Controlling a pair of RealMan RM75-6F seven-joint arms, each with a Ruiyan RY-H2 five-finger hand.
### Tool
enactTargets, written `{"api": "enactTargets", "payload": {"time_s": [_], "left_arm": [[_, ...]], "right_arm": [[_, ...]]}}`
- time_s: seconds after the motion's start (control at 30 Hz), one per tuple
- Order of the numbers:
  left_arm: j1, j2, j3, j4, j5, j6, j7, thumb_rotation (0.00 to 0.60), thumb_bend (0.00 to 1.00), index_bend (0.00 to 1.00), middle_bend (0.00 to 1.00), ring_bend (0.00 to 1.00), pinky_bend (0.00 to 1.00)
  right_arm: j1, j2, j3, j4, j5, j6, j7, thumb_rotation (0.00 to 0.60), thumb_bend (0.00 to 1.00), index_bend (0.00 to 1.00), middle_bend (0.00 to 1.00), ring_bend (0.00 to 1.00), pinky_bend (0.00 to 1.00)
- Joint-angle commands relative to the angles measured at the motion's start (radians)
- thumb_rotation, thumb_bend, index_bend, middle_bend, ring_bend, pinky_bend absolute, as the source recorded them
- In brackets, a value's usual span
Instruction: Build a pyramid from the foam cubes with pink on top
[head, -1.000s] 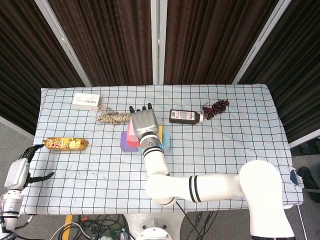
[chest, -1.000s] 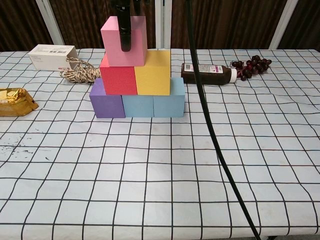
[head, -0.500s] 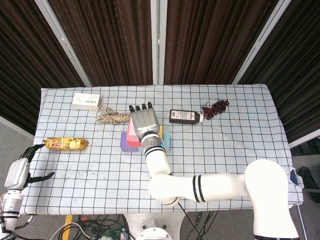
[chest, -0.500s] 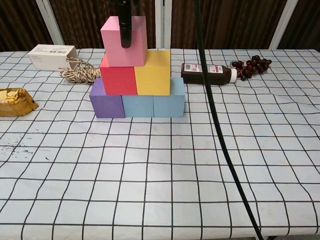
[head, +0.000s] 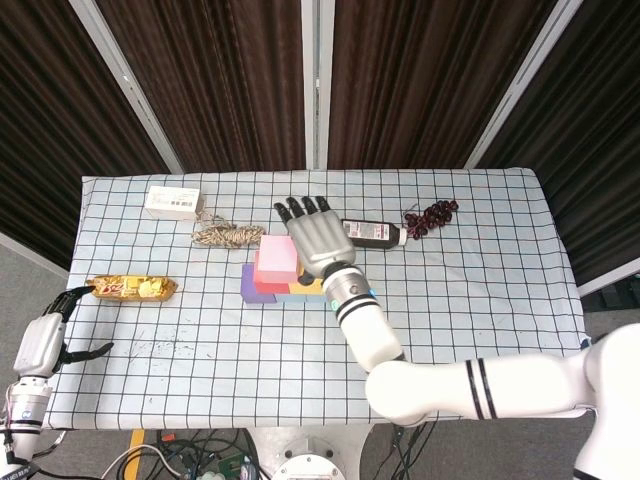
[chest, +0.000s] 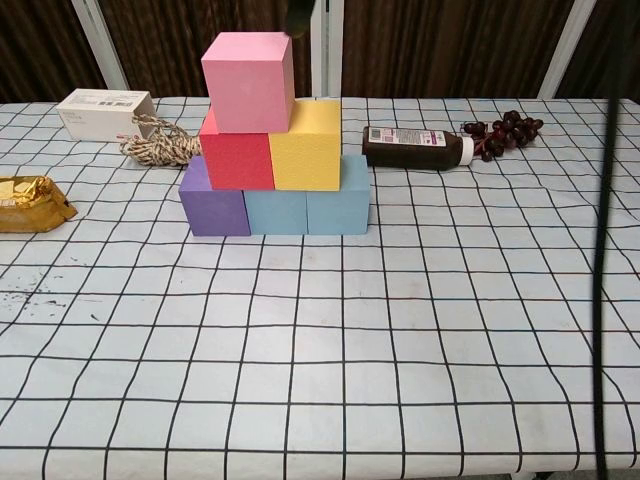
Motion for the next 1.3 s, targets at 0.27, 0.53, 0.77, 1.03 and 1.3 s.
{"api": "enactTargets", "payload": {"time_s": [0.27, 0.53, 0.77, 1.03, 1.3], "left_arm": [[-0.009, 0.017, -0.009, -0.066, -0.007, 0.012, 0.087, 0.6, 0.03, 0.15, 0.14, 0.11, 0.18], [-0.029, -0.029, -0.03, -0.083, -0.013, 0.029, 0.167, 0.6, 0.03, 0.15, 0.14, 0.11, 0.18], [-0.023, -0.065, -0.034, -0.054, -0.016, 0.057, 0.182, 0.6, 0.03, 0.15, 0.14, 0.11, 0.18], [-0.004, -0.064, -0.036, -0.03, -0.012, 0.094, 0.153, 0.6, 0.03, 0.15, 0.14, 0.11, 0.18], [-0.001, -0.072, -0.036, -0.006, -0.013, 0.095, 0.13, 0.6, 0.03, 0.15, 0.14, 0.11, 0.18]], "right_arm": [[-0.399, 0.254, -0.176, -0.159, -0.451, -0.108, 0.357, 0.6, 0.04, 0.0, 0.05, 0.0, 0.0], [-0.543, 0.142, -0.344, 0.097, -0.707, -0.21, 0.588, 0.6, 0.04, 0.0, 0.06, 0.0, 0.0], [-0.531, -0.066, -0.388, 0.355, -0.796, -0.273, 0.697, 0.6, 0.04, 0.0, 0.05, 0.0, 0.0], [-0.477, -0.297, -0.382, 0.603, -0.839, -0.287, 0.738, 0.6, 0.04, 0.0, 0.02, 0.0, 0.0], [-0.463, -0.443, -0.357, 0.747, -0.934, -0.237, 0.802, 0.6, 0.01, 0.0, 0.0, 0.0, 0.0]]}}
